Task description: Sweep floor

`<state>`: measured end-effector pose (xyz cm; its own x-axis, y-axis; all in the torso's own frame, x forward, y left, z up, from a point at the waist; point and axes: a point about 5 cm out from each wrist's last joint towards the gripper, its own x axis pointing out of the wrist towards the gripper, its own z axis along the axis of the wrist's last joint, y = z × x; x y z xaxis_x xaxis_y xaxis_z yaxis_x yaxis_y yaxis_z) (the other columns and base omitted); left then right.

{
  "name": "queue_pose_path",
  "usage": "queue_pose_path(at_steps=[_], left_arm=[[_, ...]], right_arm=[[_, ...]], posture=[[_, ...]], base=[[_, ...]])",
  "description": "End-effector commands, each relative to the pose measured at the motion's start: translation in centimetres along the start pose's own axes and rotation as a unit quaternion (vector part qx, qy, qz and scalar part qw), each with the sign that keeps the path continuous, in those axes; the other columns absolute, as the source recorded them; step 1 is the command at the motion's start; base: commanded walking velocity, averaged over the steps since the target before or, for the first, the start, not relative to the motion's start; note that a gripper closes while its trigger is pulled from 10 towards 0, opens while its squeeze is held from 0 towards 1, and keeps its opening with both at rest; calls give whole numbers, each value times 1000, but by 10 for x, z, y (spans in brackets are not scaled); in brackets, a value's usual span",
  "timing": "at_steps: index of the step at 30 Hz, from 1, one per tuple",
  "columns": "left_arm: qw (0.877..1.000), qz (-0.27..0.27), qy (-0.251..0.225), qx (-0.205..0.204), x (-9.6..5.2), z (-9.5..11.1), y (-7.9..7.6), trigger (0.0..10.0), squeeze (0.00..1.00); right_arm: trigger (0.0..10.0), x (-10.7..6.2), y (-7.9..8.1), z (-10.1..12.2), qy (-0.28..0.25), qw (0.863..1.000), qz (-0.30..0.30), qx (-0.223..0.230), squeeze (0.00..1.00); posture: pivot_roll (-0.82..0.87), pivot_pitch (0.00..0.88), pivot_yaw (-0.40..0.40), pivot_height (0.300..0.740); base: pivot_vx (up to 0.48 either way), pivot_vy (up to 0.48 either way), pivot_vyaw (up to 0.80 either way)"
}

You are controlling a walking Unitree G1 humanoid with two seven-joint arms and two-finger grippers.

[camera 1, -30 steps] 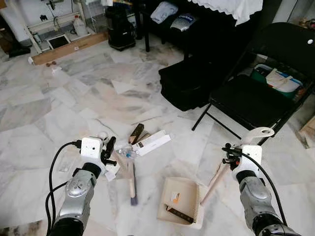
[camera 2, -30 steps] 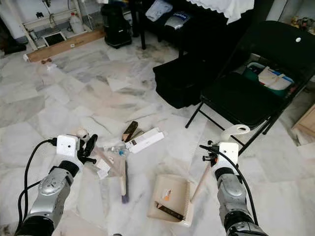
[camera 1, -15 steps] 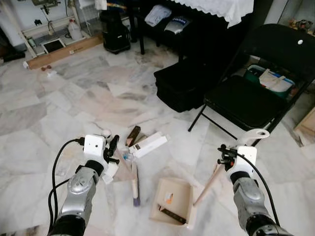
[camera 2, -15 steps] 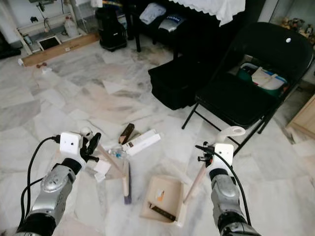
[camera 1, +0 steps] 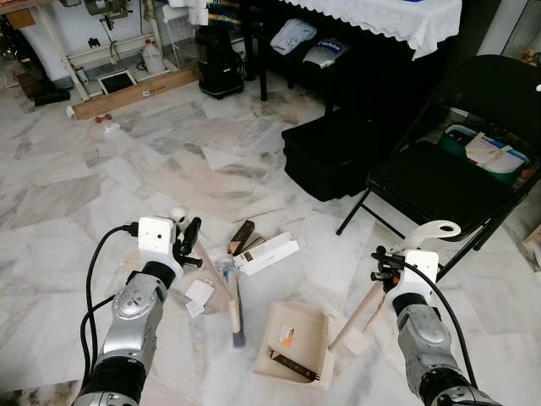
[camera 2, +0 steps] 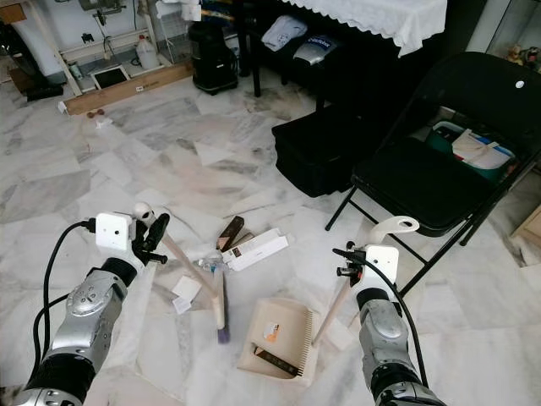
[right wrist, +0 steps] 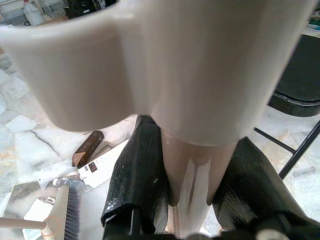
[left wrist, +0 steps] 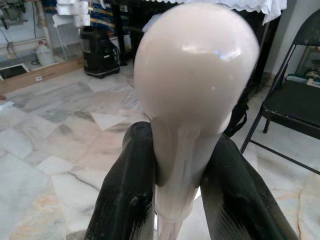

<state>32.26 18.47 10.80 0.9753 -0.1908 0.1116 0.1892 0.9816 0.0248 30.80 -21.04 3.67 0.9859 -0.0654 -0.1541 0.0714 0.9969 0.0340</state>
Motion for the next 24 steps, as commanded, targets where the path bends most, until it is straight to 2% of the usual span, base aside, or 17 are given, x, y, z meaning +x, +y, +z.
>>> queue_pose_path(at_steps=[1,3,5,11,19,24], left_arm=[[1000,16,-27,2,2,9,4,10000,0],[999,31,-10,4,-2,0,6,10000,0],[999,34,-11,2,-2,0,6,10000,0],[999,33,-18,4,0,4,5,10000,0],[999,11,-50,18,6,23,1,10000,0],[997,13,-66,23,9,34,4,10000,0]], right_arm=[[10000,6,4,13,-32,999,0,7,0],[10000,7,6,15,-37,999,0,6,0],[10000,7,8,18,-46,999,8,2,0],[10000,7,6,19,-53,999,5,-1,0],[10000,5,2,17,-49,999,0,-1,0],[10000,5,1,16,-45,999,-2,1,0]], posture=[[32,22,48,740],[29,30,47,740],[26,33,48,740],[23,50,43,740],[21,60,43,740],[25,69,41,740]], base=[[0,0,0],[0,0,0],[0,0,0],[0,0,673],[0,0,566],[0,0,0]])
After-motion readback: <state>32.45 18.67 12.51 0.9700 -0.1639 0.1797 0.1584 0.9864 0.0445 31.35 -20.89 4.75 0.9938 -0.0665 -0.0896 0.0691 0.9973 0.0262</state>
